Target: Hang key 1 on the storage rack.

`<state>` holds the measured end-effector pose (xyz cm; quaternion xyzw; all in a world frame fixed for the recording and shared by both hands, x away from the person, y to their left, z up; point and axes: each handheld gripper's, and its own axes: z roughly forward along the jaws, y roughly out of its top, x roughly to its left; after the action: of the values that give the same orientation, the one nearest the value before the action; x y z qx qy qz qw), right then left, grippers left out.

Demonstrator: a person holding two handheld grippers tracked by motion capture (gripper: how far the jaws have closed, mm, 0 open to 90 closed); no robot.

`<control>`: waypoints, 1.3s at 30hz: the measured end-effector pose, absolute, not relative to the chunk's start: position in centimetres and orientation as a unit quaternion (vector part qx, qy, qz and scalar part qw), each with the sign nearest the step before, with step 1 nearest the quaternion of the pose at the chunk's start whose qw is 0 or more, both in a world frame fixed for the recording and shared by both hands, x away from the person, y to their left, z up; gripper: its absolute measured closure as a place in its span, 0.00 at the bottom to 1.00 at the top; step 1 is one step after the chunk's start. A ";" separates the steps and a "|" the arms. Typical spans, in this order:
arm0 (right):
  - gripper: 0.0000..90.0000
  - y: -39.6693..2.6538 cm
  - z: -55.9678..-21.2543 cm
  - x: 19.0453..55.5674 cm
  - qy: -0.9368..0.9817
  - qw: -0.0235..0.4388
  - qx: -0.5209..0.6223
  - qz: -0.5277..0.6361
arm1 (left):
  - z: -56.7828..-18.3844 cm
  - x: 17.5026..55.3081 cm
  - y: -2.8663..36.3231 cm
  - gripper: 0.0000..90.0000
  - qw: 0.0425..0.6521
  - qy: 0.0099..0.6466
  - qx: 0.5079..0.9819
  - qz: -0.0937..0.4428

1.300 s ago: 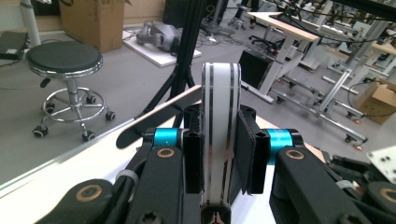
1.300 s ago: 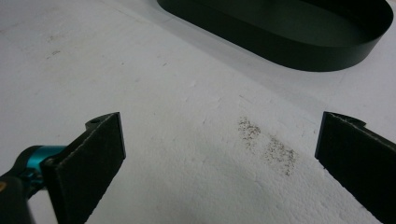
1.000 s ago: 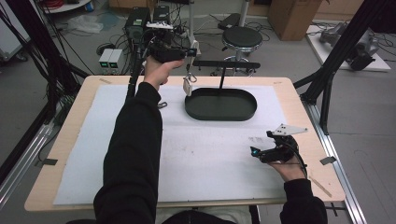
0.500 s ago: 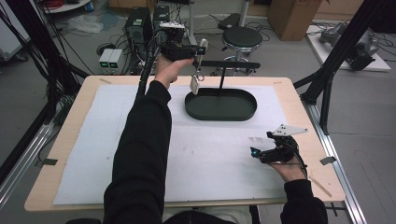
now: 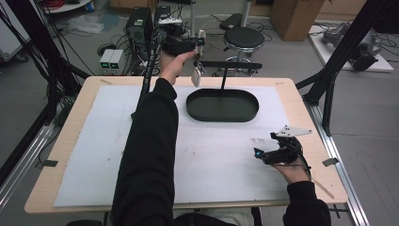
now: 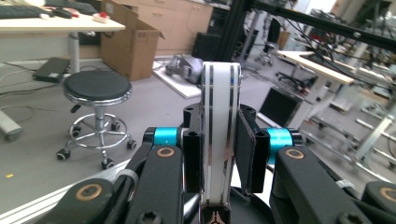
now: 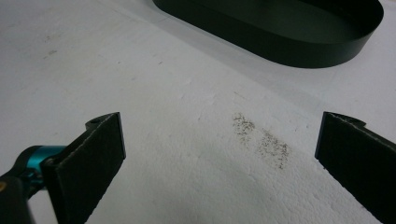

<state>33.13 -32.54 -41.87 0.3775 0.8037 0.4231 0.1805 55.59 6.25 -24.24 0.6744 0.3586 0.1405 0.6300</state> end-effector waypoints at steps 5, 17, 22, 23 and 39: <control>0.01 -32.6 -41.9 33.1 0.804 0.180 0.378 0.423 | -24.8 56.0 6.1 0.83 0.627 0.367 0.672 0.142; 0.01 -32.4 -41.9 33.1 0.806 0.181 0.374 0.422 | -25.7 56.6 5.6 0.83 0.616 0.348 0.679 0.195; 0.01 -32.4 -42.0 33.0 0.807 0.180 0.373 0.421 | -26.4 56.8 6.2 0.81 0.609 0.375 0.675 0.180; 0.01 -32.4 -42.0 33.0 0.807 0.180 0.374 0.421 | -26.5 56.8 6.4 0.74 0.609 0.385 0.671 0.175; 0.01 -31.9 -42.1 32.9 0.810 0.178 0.373 0.416 | -26.6 54.7 10.0 0.02 0.547 0.394 0.722 0.157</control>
<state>32.93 -31.93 -42.11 0.3727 0.8104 0.4156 0.1779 54.68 10.03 -26.57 0.7216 0.3944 0.1573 0.5468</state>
